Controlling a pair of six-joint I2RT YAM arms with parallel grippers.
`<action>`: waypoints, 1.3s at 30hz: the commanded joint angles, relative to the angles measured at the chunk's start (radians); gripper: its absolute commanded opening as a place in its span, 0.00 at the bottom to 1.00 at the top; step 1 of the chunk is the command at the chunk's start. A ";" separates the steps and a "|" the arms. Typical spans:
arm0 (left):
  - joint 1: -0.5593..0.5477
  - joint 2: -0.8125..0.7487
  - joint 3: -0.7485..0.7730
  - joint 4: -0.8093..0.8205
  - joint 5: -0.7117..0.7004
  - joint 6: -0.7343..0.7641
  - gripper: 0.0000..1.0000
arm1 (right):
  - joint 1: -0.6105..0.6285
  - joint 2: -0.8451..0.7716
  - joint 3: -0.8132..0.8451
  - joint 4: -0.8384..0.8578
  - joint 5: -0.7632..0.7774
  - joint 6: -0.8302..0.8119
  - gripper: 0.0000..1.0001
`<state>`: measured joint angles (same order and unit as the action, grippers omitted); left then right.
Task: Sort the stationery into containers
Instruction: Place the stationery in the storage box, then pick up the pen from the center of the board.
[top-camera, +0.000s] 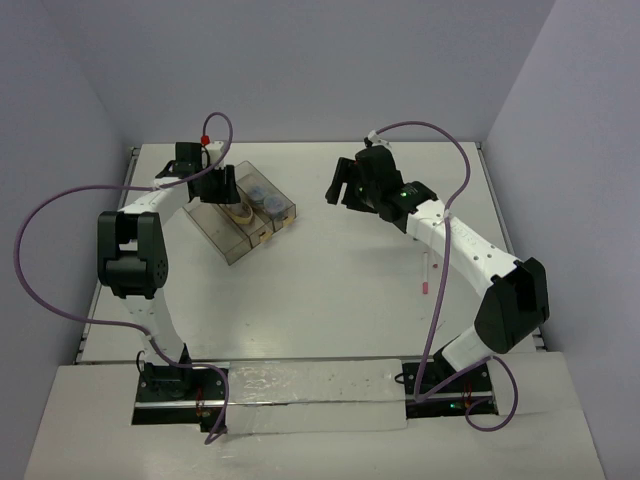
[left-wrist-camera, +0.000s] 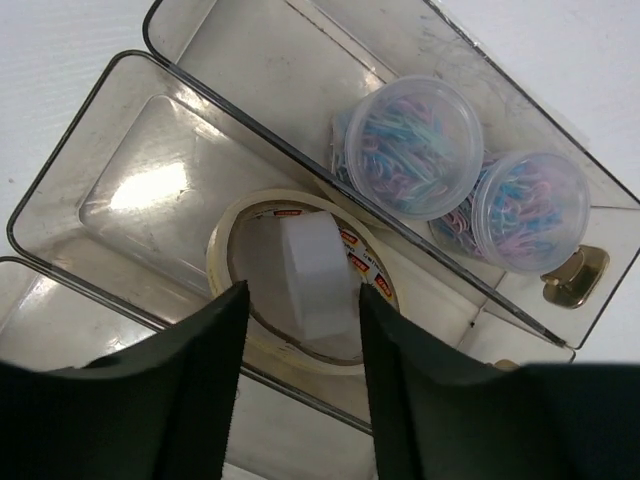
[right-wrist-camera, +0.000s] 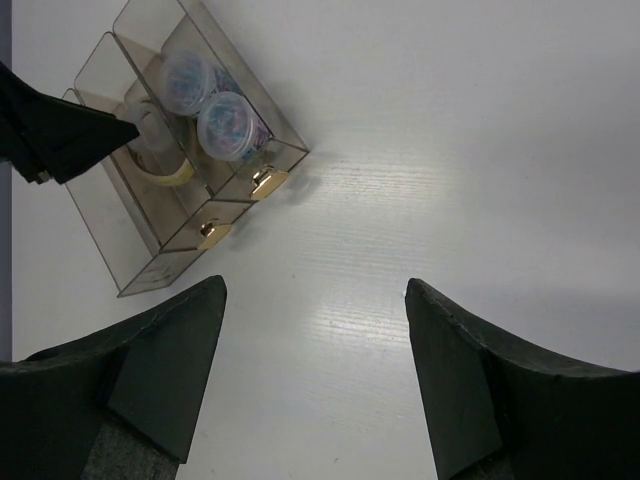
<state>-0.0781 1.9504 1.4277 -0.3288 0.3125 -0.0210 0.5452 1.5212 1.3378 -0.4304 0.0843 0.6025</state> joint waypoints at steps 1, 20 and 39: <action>-0.008 -0.002 0.063 -0.013 -0.010 0.010 0.76 | -0.041 -0.055 -0.008 0.022 -0.013 -0.026 0.80; -0.007 -0.197 0.102 -0.013 0.018 -0.014 0.99 | -0.484 0.044 -0.148 -0.197 0.161 -0.192 0.70; -0.006 -0.278 -0.027 0.001 0.089 0.008 0.99 | -0.613 0.121 -0.241 -0.195 0.119 -0.245 0.55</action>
<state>-0.0834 1.6703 1.3983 -0.3454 0.3661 -0.0174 -0.0565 1.7309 1.1269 -0.6323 0.1932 0.3722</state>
